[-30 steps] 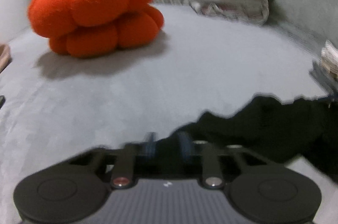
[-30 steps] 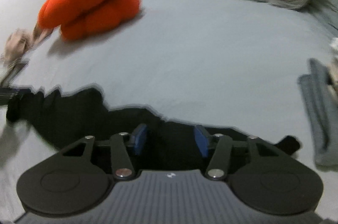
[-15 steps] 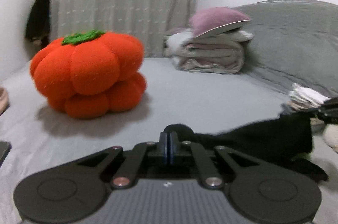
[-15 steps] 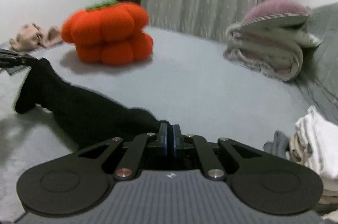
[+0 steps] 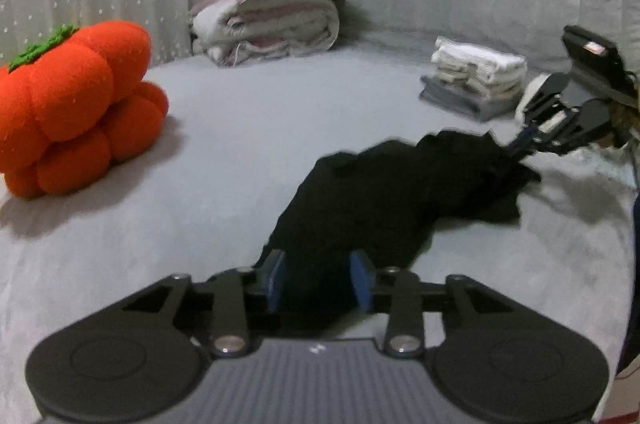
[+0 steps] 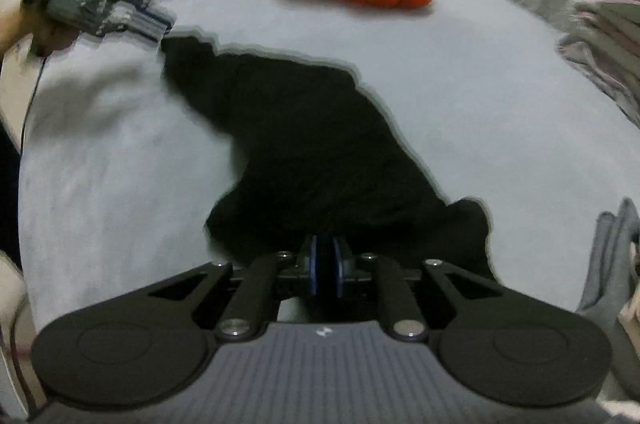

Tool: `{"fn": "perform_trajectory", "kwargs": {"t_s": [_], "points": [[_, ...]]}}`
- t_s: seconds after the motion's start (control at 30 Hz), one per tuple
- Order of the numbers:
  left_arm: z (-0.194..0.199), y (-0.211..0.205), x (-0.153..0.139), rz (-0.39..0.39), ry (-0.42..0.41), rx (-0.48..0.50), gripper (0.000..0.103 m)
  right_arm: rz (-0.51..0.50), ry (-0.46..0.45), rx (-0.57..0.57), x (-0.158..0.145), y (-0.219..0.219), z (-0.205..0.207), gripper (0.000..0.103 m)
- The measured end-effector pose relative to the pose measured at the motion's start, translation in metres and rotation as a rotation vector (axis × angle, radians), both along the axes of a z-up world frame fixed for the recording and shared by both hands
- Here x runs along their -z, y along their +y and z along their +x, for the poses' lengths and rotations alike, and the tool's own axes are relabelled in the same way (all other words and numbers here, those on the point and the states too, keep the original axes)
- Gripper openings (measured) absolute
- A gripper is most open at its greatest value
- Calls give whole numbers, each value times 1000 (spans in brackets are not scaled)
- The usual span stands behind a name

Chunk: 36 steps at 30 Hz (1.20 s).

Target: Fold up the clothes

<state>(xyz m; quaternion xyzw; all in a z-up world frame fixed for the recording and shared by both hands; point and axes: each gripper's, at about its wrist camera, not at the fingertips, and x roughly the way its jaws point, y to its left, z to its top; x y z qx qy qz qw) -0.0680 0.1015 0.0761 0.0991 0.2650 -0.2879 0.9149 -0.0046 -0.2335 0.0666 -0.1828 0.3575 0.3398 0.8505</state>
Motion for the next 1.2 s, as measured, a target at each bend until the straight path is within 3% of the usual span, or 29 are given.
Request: {"fn": "perform_trajectory", "kwargs": {"t_s": [0.03, 0.07, 0.1, 0.13, 0.2, 0.27, 0.4, 0.5, 0.63, 0.77, 0.87, 0.93, 1.0, 1.03, 1.1, 1.17, 1.2], "points": [[-3, -2, 1, 10, -4, 10, 45, 28, -13, 16, -3, -4, -1, 17], [-2, -7, 4, 34, -6, 14, 55, 51, -24, 28, -6, -8, -2, 20], [2, -13, 6, 61, -9, 7, 64, 60, -30, 36, -7, -10, -1, 30], [6, -18, 9, 88, -9, -6, 66, 60, -36, 48, -6, -10, 0, 39], [17, -26, 15, 121, 1, -31, 65, 53, -42, 71, -4, -11, 4, 39], [30, -28, 23, 92, 53, -54, 63, 67, -46, 94, -3, -10, 10, 39], [42, -33, 37, 89, 110, -74, 46, 123, -51, 139, -1, -17, 22, 39], [44, -31, 38, 57, 133, -75, 40, 109, -46, 143, 4, -18, 30, 39], [46, -14, 30, -73, 144, -95, 40, 106, -29, 128, 10, -17, 39, 39], [51, -6, 27, -154, 162, -116, 60, 92, -3, 80, 16, -1, 42, 39], [57, -10, 33, -143, 182, -140, 60, 75, 10, 53, 18, 7, 40, 29], [60, -18, 39, -94, 182, -146, 59, 62, 13, 38, 18, 11, 39, 13], [62, -29, 45, -31, 172, -154, 58, 43, -11, 38, 16, 11, 38, 7], [63, -34, 48, 3, 163, -162, 56, 37, -29, 40, 14, 12, 36, 6], [63, -40, 50, 47, 148, -156, 31, 32, -75, 47, 8, 11, 32, 5], [62, -41, 46, 61, 135, -163, 14, 41, -137, 57, -2, 9, 24, 4], [62, -41, 43, 63, 128, -172, 10, 47, -163, 58, -6, 7, 20, 4]]}}
